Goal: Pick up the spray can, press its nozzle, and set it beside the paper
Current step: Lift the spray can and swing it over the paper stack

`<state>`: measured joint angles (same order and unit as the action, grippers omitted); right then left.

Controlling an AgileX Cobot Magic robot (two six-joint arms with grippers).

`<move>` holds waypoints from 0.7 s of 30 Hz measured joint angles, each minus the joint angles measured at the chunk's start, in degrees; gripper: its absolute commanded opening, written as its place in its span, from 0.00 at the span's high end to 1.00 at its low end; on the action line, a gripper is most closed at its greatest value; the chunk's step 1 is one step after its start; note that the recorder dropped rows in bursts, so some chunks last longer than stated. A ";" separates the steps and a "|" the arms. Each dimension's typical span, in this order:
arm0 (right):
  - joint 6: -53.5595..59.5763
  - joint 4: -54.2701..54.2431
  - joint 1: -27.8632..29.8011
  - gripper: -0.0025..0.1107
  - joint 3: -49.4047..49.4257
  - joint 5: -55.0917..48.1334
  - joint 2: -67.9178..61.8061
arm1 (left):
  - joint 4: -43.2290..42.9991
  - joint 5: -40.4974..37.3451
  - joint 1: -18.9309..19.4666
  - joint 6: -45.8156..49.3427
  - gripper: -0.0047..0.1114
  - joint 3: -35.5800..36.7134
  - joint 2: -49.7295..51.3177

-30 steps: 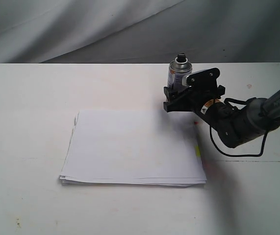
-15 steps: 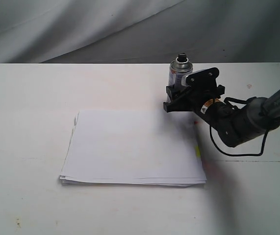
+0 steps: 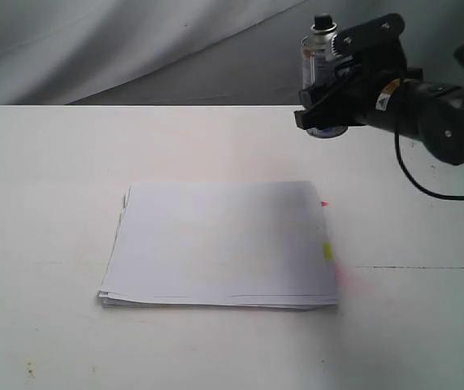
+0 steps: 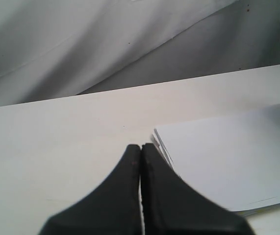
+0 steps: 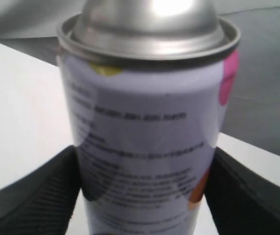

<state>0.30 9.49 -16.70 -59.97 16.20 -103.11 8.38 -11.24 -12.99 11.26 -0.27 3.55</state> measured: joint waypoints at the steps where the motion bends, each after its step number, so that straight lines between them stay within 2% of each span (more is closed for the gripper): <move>1: 0.00 0.00 0.00 0.98 0.47 -1.13 1.86 | 0.00 0.00 0.00 0.00 0.96 0.00 0.00; 3: 0.00 0.78 -0.43 0.98 0.77 -4.48 5.07 | 0.00 0.00 0.00 0.00 0.96 0.00 0.00; 5: 0.00 5.23 -2.70 0.98 1.00 -12.87 11.80 | 0.00 0.00 0.00 0.00 0.96 0.00 0.00; 11: -0.30 15.80 -9.06 0.98 1.00 -27.48 20.27 | 0.00 0.00 0.00 0.00 0.96 0.00 0.00; 19: -0.79 18.00 -10.02 0.98 1.00 -32.59 20.71 | 0.00 0.00 0.00 0.00 0.96 0.00 0.00; 21: -5.98 24.91 -10.02 0.98 1.00 -32.59 20.71 | 0.00 0.00 0.00 0.00 0.96 0.00 0.00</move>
<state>-5.68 34.40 -26.71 -58.97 -16.39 -82.40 8.38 -11.24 -12.99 11.26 -0.27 3.55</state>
